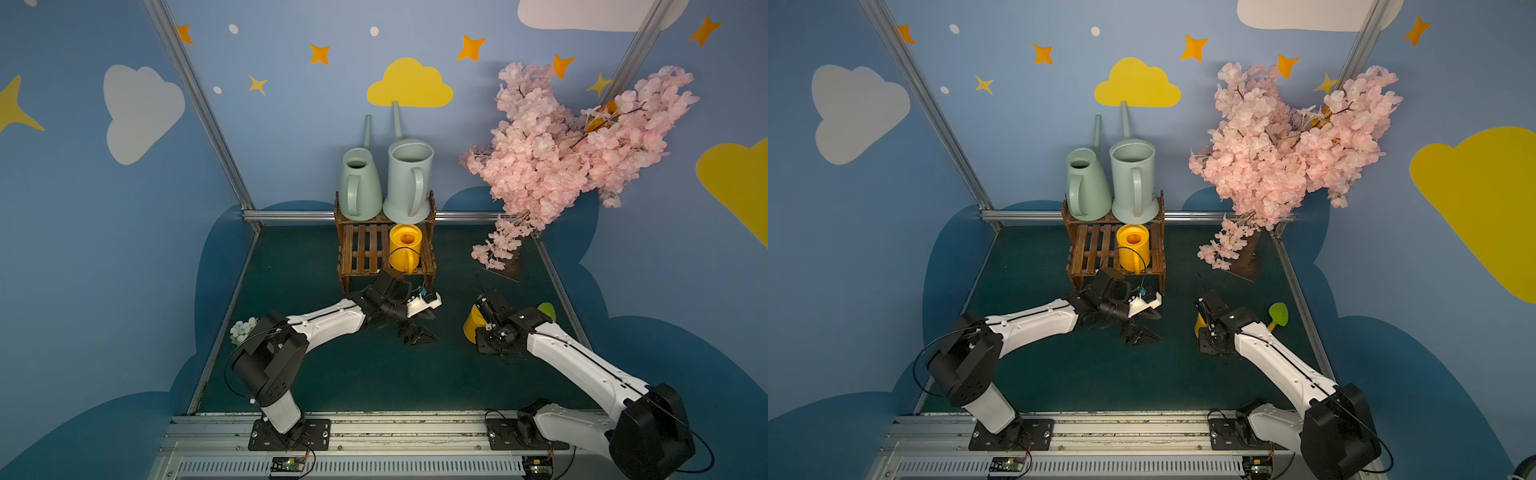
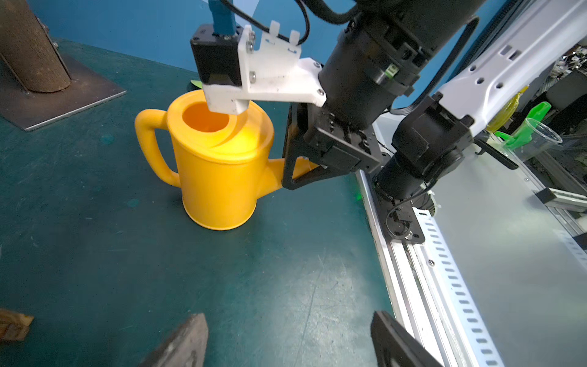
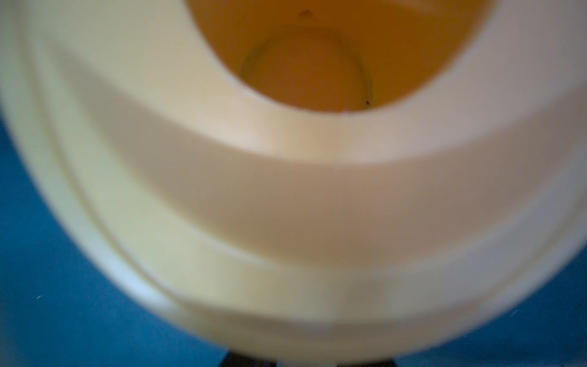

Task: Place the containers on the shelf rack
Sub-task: 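Pick up a container from the center of the board.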

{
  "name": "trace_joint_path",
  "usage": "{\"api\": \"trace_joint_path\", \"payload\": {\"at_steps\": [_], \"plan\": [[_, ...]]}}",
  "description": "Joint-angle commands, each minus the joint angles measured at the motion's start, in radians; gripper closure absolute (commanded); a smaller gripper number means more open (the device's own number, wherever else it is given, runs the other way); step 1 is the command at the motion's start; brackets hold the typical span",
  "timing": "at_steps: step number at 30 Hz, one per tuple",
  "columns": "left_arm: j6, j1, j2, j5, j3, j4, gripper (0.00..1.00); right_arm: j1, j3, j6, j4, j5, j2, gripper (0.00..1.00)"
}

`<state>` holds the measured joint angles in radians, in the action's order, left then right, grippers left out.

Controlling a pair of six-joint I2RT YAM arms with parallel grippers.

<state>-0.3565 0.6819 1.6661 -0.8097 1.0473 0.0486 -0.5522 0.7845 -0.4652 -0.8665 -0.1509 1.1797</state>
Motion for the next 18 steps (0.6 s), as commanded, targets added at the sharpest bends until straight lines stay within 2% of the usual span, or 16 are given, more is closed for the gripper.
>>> {"api": "trace_joint_path", "payload": {"at_steps": [1, 10, 18], "plan": [[-0.118, -0.025, -0.053, -0.085, 0.038, 0.146, 0.15, -0.050, 0.011, 0.006, -0.027, 0.085, 0.000, 0.84], [-0.230, -0.116, -0.142, -0.139, -0.005, 0.289, 0.14, -0.200, 0.092, 0.128, -0.034, 0.184, 0.082, 0.86], [-0.362, -0.216, -0.224, -0.217, -0.072, 0.406, 0.15, -0.345, 0.184, 0.324, 0.014, 0.209, 0.210, 0.87]]}}
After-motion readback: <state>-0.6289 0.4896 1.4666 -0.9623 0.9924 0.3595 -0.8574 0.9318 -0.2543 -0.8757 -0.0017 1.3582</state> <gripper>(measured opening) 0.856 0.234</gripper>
